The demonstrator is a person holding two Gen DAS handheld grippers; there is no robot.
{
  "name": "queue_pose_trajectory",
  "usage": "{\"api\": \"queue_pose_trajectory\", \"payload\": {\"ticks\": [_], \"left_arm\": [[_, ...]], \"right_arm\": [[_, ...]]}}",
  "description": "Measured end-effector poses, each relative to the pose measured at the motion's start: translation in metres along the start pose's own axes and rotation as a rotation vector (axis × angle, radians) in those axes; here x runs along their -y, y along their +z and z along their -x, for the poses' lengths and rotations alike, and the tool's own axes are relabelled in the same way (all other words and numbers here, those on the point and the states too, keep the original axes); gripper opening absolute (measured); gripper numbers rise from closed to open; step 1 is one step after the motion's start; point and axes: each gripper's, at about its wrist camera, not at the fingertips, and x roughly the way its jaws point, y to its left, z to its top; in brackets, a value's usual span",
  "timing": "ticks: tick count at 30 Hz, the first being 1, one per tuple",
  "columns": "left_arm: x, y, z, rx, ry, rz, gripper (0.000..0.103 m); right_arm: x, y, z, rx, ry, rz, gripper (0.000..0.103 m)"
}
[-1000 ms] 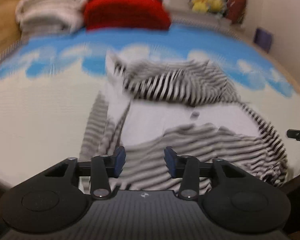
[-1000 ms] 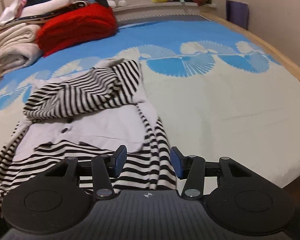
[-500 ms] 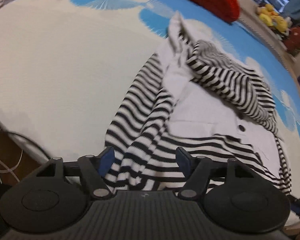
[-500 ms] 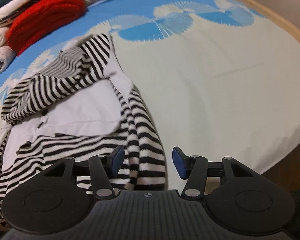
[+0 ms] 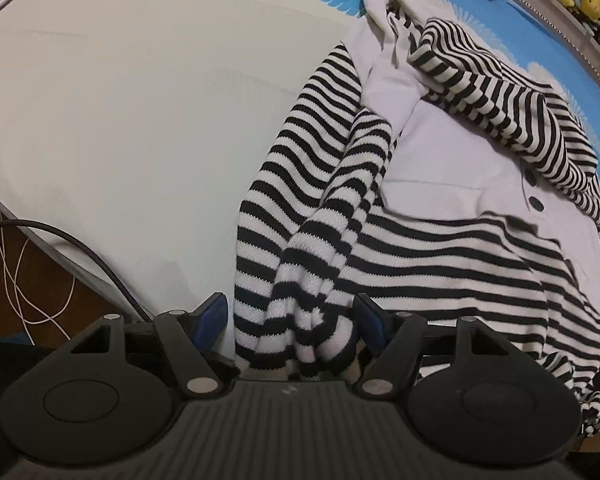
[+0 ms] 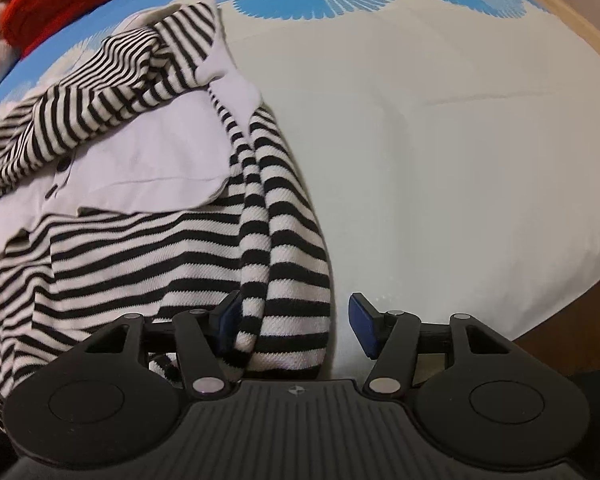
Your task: Fold small clothes
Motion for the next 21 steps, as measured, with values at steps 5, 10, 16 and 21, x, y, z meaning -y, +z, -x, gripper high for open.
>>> {"api": "queue_pose_trajectory", "payload": {"ticks": [5,10,16,21], "left_arm": [[0.007,-0.002,0.002,0.012,-0.007,-0.046,0.045],[0.013,-0.005,0.014,0.067,-0.028,-0.105,0.011],[0.012,-0.007,0.038,0.13,-0.137,-0.083,0.011],[0.012,-0.01,0.018,0.023,-0.082,-0.086,0.019]], "right_arm": [[-0.002,-0.002,0.003,0.011,0.033,0.025,0.035],[-0.006,-0.001,0.013,0.065,0.041,0.072,0.007],[0.023,0.01,0.043,0.183,0.022,-0.063,0.006],[0.023,0.004,0.01,0.024,0.01,-0.064,0.009]]}}
